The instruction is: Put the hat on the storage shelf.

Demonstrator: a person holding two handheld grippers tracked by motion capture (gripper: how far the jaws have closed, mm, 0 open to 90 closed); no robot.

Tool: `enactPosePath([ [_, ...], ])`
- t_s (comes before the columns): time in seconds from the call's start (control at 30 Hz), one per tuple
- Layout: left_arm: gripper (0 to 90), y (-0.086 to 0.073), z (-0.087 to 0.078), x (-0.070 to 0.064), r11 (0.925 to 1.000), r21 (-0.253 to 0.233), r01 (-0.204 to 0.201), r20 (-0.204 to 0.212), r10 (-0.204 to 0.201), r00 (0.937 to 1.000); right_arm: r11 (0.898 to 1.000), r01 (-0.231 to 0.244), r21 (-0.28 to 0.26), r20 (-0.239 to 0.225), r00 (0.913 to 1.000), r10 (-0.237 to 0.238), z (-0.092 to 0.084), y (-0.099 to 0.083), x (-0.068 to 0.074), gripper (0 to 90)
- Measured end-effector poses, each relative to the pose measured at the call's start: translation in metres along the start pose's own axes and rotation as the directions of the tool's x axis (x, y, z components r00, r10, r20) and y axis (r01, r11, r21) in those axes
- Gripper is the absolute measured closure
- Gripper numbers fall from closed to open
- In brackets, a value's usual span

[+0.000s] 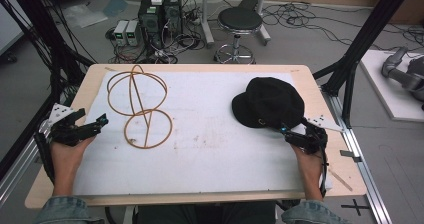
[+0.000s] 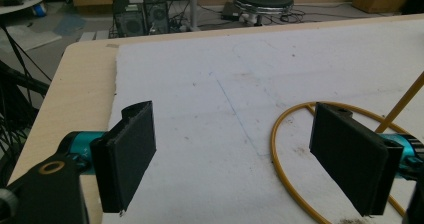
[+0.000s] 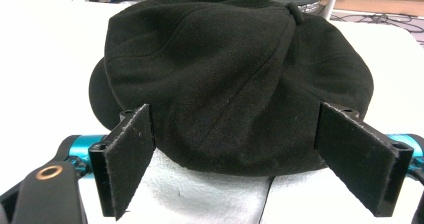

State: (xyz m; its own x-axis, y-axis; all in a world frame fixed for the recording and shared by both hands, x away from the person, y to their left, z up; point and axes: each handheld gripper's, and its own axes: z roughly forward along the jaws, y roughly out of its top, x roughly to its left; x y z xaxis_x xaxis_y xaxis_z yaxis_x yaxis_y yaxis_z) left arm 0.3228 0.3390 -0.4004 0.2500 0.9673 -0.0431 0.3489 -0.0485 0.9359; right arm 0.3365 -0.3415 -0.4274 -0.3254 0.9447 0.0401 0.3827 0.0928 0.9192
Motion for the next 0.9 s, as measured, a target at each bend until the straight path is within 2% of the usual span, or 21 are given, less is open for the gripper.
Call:
enactPosePath([
  [0.23, 18.9, 0.000, 0.000, 0.000, 1.0000, -0.001, 0.003, 0.003, -0.003, 1.0000, 1.000, -0.002, -0.004, 0.004, 1.0000, 0.002, 0.000, 0.001, 0.000, 16.3],
  [0.6, 18.9, -0.001, 0.001, 0.000, 1.0000, 0.005, 0.003, 0.007, -0.003, 1.0000, 0.998, 0.009, -0.058, 0.024, 0.9997, -0.008, 0.003, 0.006, -0.003, 16.6],
  [0.83, 18.9, -0.002, 0.001, 0.000, 0.9999, 0.012, 0.002, 0.005, -0.002, 1.0000, 0.996, -0.020, -0.082, 0.009, 0.9997, 0.021, 0.007, 0.016, -0.004, 16.6],
  [0.9, 18.9, -0.001, 0.001, 0.001, 0.9999, 0.010, 0.005, 0.004, -0.005, 1.0000, 0.996, -0.017, -0.086, 0.013, 0.9998, 0.018, 0.009, 0.018, -0.005, 16.7],
])
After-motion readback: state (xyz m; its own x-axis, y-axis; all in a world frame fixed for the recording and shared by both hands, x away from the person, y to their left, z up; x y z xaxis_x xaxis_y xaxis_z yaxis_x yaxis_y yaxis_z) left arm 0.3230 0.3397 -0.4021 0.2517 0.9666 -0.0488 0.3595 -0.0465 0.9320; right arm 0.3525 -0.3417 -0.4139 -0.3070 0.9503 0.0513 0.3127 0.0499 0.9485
